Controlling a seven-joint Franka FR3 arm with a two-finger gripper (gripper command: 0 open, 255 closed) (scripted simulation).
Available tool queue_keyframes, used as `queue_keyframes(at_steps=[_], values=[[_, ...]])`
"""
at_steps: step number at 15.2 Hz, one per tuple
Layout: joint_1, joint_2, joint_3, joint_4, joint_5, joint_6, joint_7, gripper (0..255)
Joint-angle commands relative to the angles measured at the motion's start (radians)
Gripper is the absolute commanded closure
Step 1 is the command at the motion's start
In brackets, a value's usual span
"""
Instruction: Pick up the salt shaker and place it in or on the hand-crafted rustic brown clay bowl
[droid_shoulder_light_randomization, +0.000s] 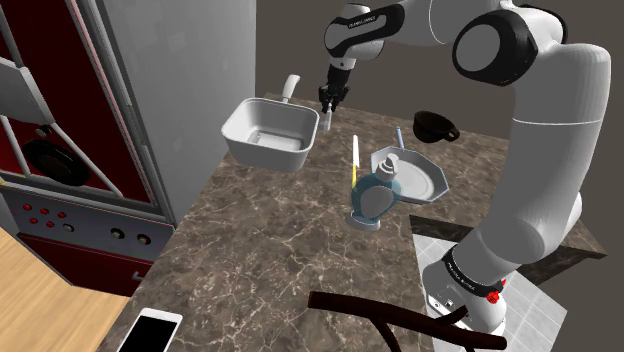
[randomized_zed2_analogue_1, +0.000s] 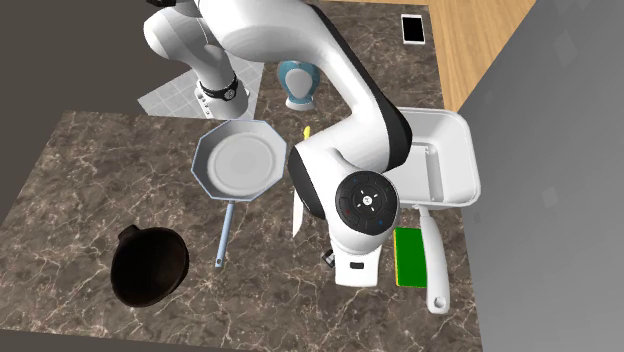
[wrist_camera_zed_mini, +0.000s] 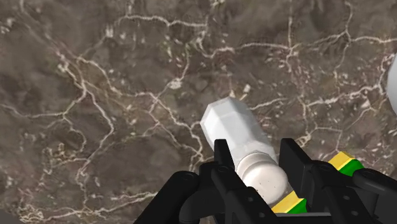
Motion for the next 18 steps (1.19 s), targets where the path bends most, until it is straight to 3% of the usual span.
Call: queue_keyframes(at_steps=[1,7,18], values=[[0.000,0.000,0.000,0.000,0.000,0.000,0.000,255],[0.000,0.000,0.000,-0.001,0.000,0.000,0.000,255],[0.000,-0.042,-0.004,0.085,-0.011,-0.127,0.015,255]])
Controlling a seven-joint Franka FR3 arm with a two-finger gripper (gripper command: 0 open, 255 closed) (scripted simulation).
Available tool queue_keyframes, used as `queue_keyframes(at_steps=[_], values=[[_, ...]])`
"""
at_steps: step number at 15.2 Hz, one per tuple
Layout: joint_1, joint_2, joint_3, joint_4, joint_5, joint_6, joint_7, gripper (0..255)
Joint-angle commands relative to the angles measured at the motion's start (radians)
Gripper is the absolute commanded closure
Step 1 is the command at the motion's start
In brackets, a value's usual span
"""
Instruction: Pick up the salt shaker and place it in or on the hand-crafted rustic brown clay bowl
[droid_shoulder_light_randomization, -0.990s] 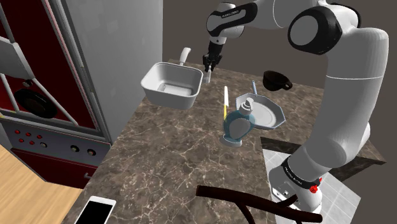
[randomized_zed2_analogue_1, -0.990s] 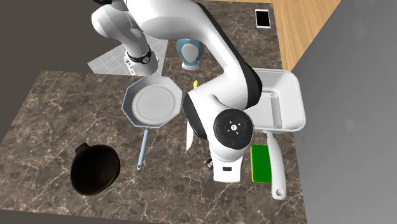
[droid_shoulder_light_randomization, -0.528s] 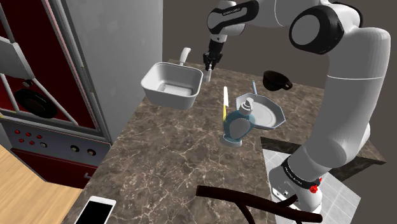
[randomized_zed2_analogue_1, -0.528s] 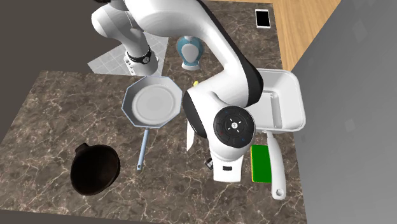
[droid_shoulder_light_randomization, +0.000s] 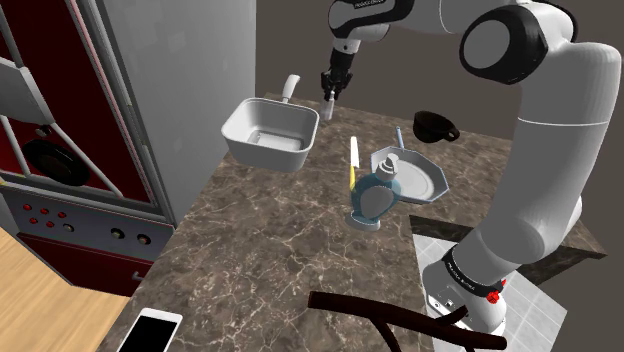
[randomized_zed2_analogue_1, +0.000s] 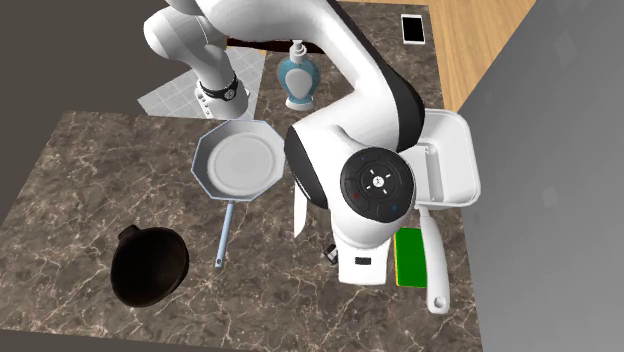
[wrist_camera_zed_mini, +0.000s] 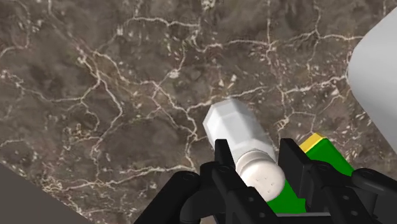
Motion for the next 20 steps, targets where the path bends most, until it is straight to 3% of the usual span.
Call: queue_keyframes(at_steps=[1,20], values=[[0.000,-0.008,-0.001,0.018,-0.002,-0.026,0.002,255],[-0.009,-0.011,-0.004,0.268,-0.009,-0.278,0.026,255]])
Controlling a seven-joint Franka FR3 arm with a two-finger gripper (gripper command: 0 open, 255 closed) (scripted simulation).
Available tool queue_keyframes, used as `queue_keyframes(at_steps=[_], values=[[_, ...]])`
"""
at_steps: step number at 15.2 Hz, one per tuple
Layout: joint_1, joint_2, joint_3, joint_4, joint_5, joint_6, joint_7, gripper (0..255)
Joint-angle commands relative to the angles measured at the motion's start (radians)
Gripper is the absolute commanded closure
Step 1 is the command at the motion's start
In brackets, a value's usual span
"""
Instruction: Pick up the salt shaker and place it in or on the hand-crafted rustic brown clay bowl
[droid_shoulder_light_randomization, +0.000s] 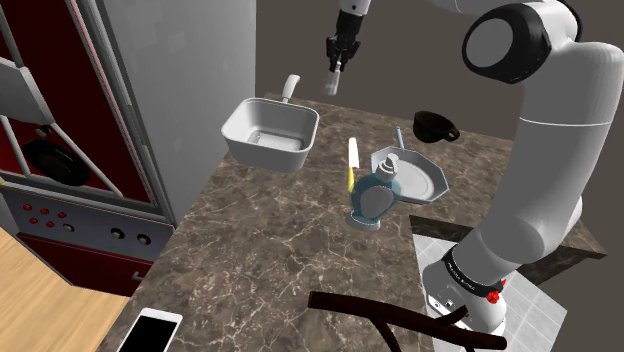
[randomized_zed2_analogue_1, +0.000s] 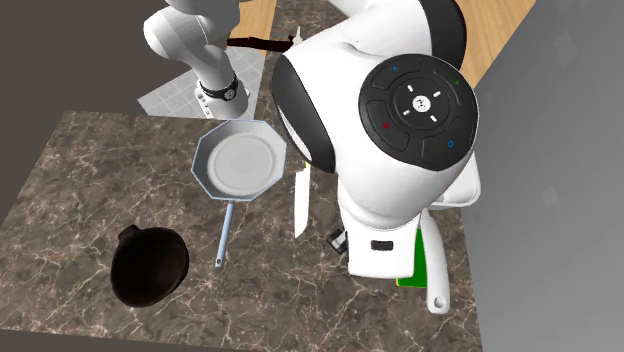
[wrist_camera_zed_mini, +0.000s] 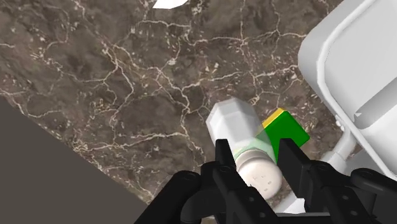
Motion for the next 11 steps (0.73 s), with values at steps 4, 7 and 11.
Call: queue_keyframes(at_steps=[4,7,11], values=[[-0.024,-0.046,-0.012,-0.031,-0.001,-0.020,-0.035,255],[-0.056,-0.113,-0.031,-0.120,-0.004,-0.003,-0.090,255],[-0.100,-0.186,-0.060,-0.210,-0.008,0.008,-0.166,255]])
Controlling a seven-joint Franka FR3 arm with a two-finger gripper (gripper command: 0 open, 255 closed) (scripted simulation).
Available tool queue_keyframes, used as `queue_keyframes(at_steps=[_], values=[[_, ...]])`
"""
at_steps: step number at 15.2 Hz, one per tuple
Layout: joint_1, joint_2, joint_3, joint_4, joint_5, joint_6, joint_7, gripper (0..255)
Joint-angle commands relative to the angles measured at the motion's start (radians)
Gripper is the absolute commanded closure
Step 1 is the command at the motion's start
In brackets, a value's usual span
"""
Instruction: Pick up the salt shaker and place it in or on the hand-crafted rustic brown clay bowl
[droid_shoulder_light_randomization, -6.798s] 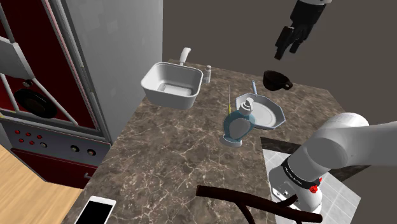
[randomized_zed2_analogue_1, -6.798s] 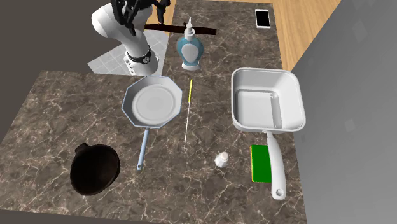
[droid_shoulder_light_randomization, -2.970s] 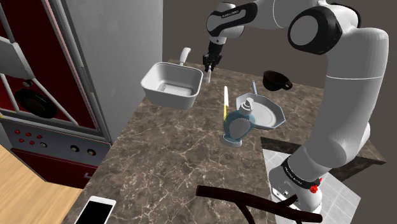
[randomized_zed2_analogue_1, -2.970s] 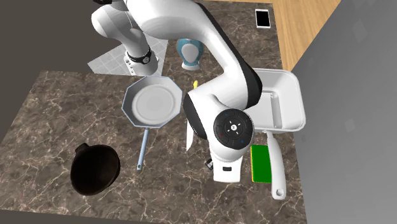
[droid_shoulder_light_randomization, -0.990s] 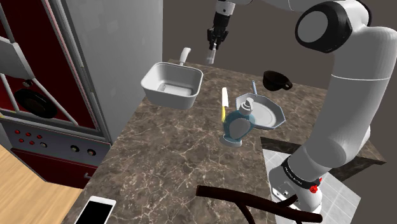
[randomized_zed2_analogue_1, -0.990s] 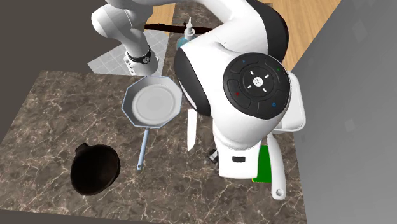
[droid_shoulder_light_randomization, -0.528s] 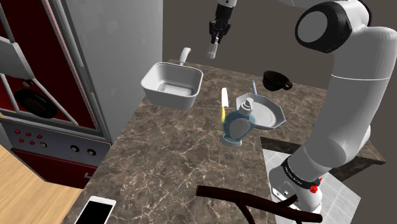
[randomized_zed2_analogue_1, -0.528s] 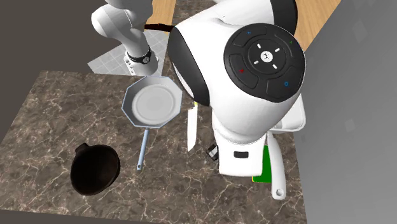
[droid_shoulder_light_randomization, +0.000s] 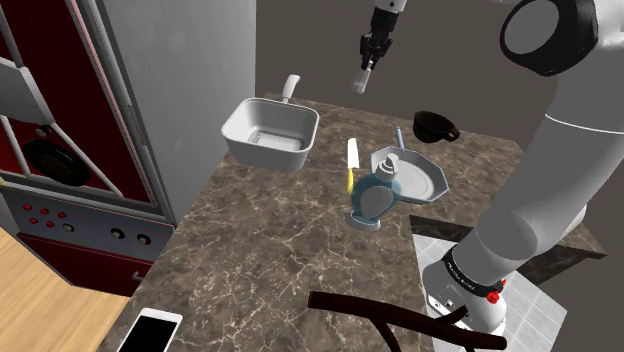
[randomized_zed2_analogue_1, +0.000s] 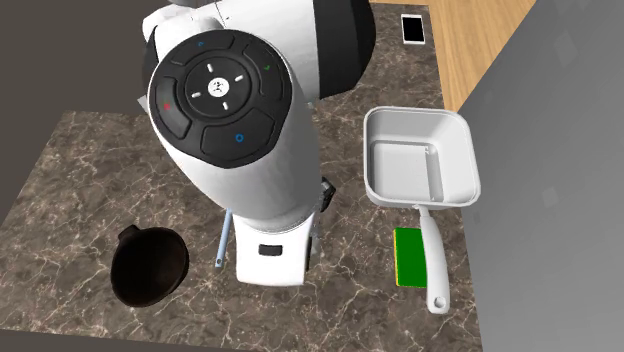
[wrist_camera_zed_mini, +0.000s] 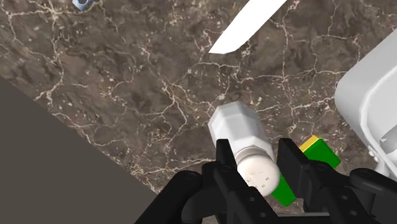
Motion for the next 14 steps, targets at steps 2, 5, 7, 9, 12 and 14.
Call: queue_keyframes(at_steps=[2,5,7,9,12,14], values=[[-0.034,-0.049,-0.023,-0.058,-0.004,0.003,-0.060,255],[-0.068,-0.086,-0.049,-0.099,-0.008,0.001,-0.120,255],[-0.091,-0.106,-0.067,-0.119,-0.011,-0.002,-0.161,255],[-0.115,-0.122,-0.085,-0.134,-0.014,-0.007,-0.203,255],[-0.152,-0.139,-0.114,-0.146,-0.018,-0.017,-0.267,255],[-0.176,-0.145,-0.133,-0.147,-0.020,-0.025,-0.311,255]])
